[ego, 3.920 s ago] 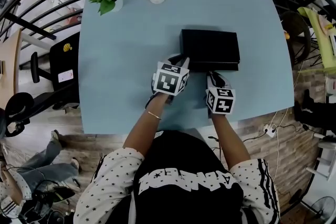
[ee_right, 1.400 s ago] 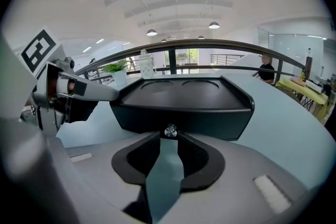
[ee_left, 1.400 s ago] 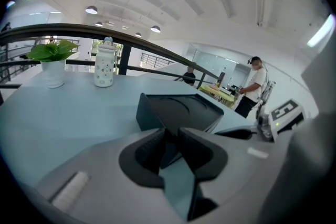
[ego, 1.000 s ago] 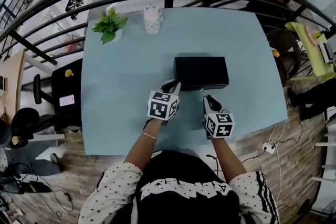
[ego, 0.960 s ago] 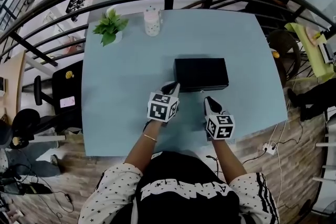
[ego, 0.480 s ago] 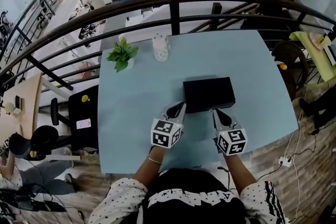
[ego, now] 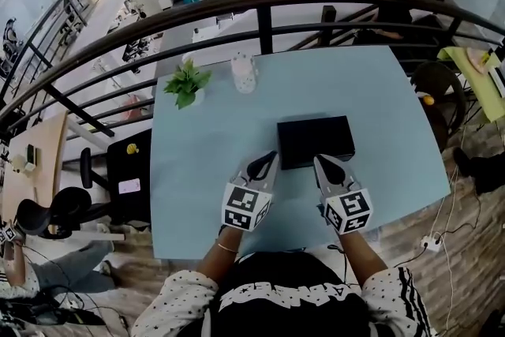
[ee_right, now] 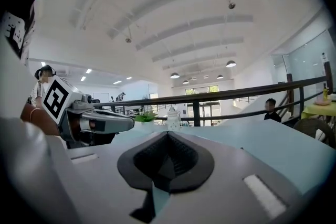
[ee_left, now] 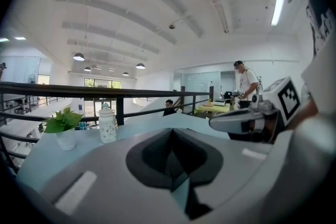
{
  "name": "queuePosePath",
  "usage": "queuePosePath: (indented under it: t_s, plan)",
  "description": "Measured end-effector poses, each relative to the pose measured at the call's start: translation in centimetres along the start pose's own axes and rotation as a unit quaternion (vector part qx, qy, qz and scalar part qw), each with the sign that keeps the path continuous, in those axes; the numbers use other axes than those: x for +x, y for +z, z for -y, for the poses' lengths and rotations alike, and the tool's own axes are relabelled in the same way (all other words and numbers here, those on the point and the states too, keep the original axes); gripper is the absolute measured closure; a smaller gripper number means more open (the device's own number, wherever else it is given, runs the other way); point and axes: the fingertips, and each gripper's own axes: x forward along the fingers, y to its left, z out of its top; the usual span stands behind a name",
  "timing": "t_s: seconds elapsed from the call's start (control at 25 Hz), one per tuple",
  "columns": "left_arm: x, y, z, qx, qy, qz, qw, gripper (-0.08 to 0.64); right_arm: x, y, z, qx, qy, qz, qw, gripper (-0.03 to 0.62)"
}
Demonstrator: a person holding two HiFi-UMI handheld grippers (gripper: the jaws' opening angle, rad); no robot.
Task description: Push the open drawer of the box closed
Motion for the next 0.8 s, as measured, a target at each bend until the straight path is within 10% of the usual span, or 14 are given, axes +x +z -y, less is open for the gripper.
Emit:
queuePosePath:
  t_s: [0.8]
  plan:
    - [0.3,0.1,1.3,0.007,-0.007,0.008,0.9999,0.560,-0.5,0.6,0.0,-0.011,0.000,0.008,1.000,0.595]
